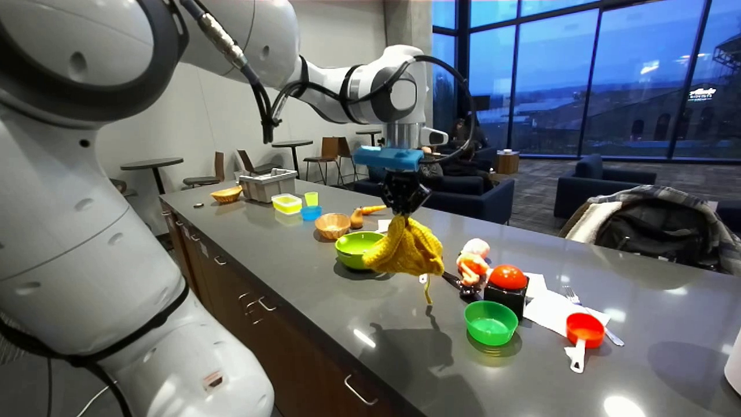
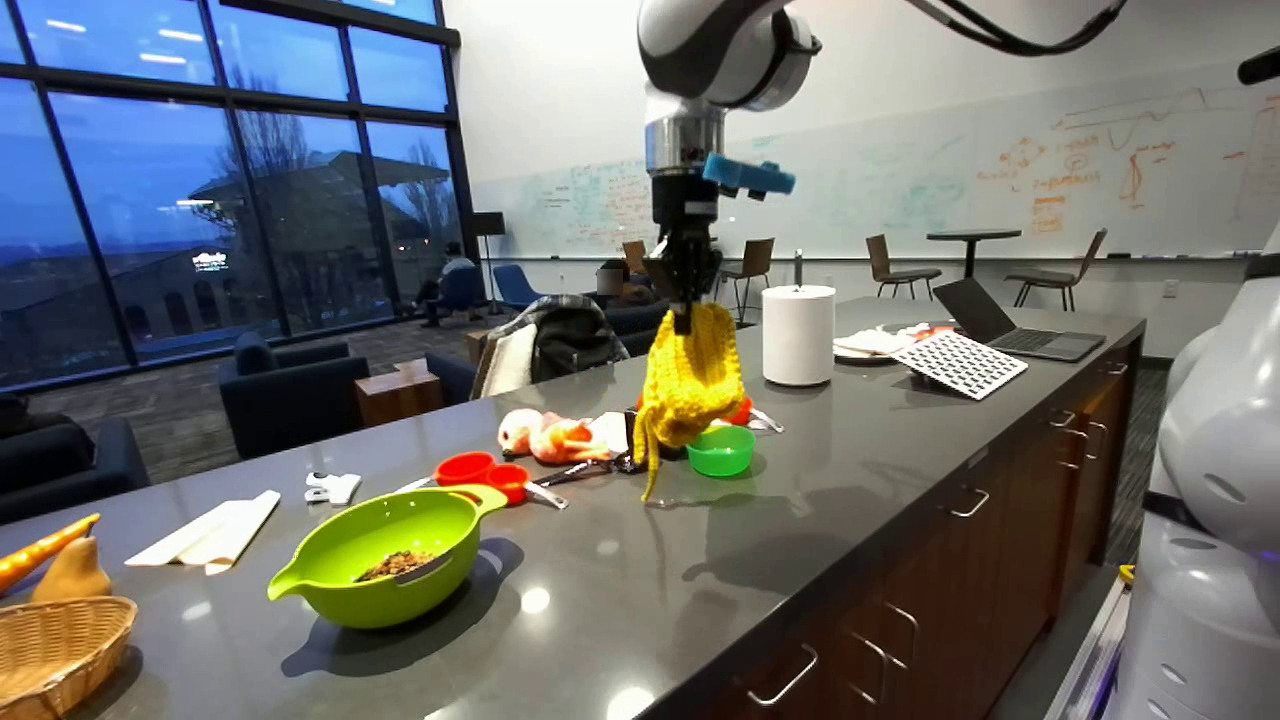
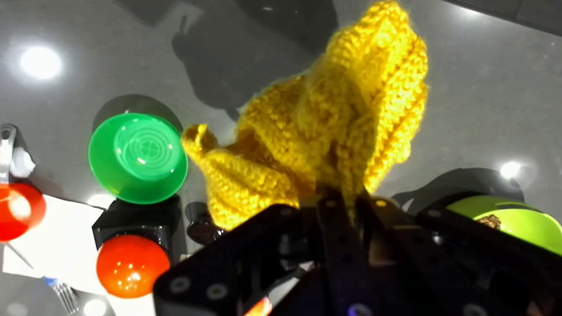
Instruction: Unfold the yellow cloth
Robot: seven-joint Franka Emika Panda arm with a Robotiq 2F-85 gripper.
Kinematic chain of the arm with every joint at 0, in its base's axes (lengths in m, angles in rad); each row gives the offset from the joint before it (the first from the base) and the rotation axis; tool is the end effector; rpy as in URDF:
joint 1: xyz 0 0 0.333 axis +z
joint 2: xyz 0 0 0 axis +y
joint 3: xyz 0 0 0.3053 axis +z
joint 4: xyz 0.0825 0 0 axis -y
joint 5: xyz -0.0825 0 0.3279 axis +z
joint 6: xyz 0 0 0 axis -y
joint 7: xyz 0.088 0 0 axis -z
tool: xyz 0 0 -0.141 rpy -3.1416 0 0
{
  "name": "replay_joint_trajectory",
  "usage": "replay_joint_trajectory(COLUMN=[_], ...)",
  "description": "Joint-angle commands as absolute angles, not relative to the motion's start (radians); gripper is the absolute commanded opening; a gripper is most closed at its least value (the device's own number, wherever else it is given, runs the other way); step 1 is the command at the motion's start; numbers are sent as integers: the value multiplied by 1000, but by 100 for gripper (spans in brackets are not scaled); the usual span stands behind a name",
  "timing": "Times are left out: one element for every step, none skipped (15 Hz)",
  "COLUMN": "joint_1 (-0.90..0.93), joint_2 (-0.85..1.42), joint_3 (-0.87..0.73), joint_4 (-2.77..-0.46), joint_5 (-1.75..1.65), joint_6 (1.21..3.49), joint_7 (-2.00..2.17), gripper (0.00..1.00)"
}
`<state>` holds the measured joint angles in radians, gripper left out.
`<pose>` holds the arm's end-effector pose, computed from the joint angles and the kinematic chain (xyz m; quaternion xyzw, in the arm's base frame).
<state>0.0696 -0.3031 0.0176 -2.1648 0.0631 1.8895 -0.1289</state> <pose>0.4151 0.0435 0.4956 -0.9947 -0.0980 -0.0145 0.0272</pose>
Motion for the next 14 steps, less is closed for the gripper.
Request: replay_joint_trajectory(joint_1=[60,58,58,56,56,56,56,58,59,60,60,60,60,60], joint_2=[-294,-285,-273,-256,-233,-208,-189,-160,-135,-104,-78,-56,-39,-23], joint_3=[1,-1,-2,0,2,5,8,13,16,22,25,28,32,34], joint_4=[-2243,-2259,-2271,-2282,-2288,-2290,-2292,-2289,-2286,-2280,-2274,-2270,-2266,-2261], joint_5=[102,109,118,117,118,113,107,102,95,88,86,82,81,81], joint_6=[1927,1930,1927,1928,1926,1921,1916,1916,1919,1919,1919,1921,1918,1919], joint_7=[-133,-129,-126,-119,-117,-113,-110,-108,-108,-105,-104,-103,-101,-101], gripper=[2,2,2,2,2,2,2,2,2,2,2,2,2,2])
